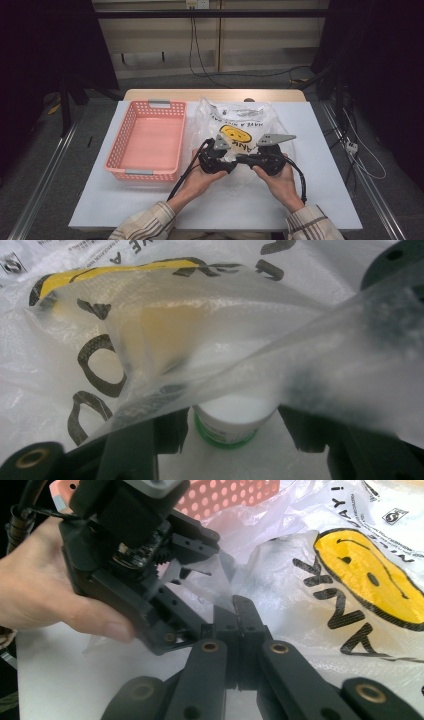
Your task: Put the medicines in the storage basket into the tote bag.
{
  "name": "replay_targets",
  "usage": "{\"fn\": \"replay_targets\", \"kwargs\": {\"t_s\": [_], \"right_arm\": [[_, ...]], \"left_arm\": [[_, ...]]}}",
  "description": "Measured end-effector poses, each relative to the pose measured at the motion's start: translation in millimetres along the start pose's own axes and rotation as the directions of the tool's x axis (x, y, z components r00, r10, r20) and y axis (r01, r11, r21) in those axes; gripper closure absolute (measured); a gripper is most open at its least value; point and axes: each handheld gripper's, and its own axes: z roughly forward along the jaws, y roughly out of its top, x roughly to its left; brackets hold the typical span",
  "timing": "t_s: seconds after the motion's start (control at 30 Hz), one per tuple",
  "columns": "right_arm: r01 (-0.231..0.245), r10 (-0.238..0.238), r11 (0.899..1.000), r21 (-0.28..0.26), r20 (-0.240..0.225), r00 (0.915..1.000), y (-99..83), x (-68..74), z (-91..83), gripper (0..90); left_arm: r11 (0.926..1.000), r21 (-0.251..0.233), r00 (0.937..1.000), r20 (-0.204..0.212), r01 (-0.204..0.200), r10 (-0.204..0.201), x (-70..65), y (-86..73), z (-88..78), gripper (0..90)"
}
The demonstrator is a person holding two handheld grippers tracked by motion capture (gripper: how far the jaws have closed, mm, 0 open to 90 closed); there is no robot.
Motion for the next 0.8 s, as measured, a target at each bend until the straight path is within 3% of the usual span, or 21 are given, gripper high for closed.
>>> {"fn": "replay_targets", "kwargs": {"t_s": [0.03,0.07,0.17,0.33,0.43,0.57,0.67,0.8], "right_arm": [[0.0,0.0,1.0,0.0,0.002,1.0,-0.1,-0.5,0.1,90.0],[-0.003,0.003,1.0,0.0,0.002,1.0,-0.2,-0.9,0.3,90.0],[-0.005,0.005,1.0,-0.002,0.007,1.0,-0.1,-1.6,-0.1,90.0],[-0.009,0.009,1.0,-0.01,0.012,0.9999,0.2,-2.5,-1.6,90.0],[-0.008,0.008,1.0,-0.01,0.015,0.9999,0.1,-3.3,-1.7,90.0],[-0.005,0.005,1.0,-0.01,0.022,0.9997,0.3,-3.6,-1.2,90.0],[-0.009,0.01,1.0,-0.01,0.029,0.9995,0.2,-4.3,-0.7,90.0],[-0.009,0.009,1.0,-0.007,0.034,0.9994,0.0,-4.5,-0.1,90.0]], "left_arm": [[1.0,-0.002,0.9996,0.027,-0.005,0.006,0.4,-0.4,-0.9,45.5],[0.9999,0.001,0.9998,0.015,-0.013,0.013,-0.7,-0.2,-2.3,44.0],[0.9998,-0.017,0.9995,0.029,-0.008,0.008,-1.0,1.1,-7.7,39.5],[0.9995,0.005,0.9982,0.051,-0.032,0.032,-4.1,1.4,-20.5,33.5],[0.9992,-0.017,0.9982,0.048,-0.035,0.036,-5.2,0.6,-28.3,30.5],[0.9985,-0.023,0.9959,0.075,-0.049,0.051,-6.2,-0.6,-38.7,29.5],[0.9981,-0.001,0.9941,0.09,-0.061,0.061,-6.2,-2.4,-46.7,27.4],[0.9968,-0.028,0.9923,0.097,-0.074,0.076,-6.2,-3.5,-63.6,26.0]]}}
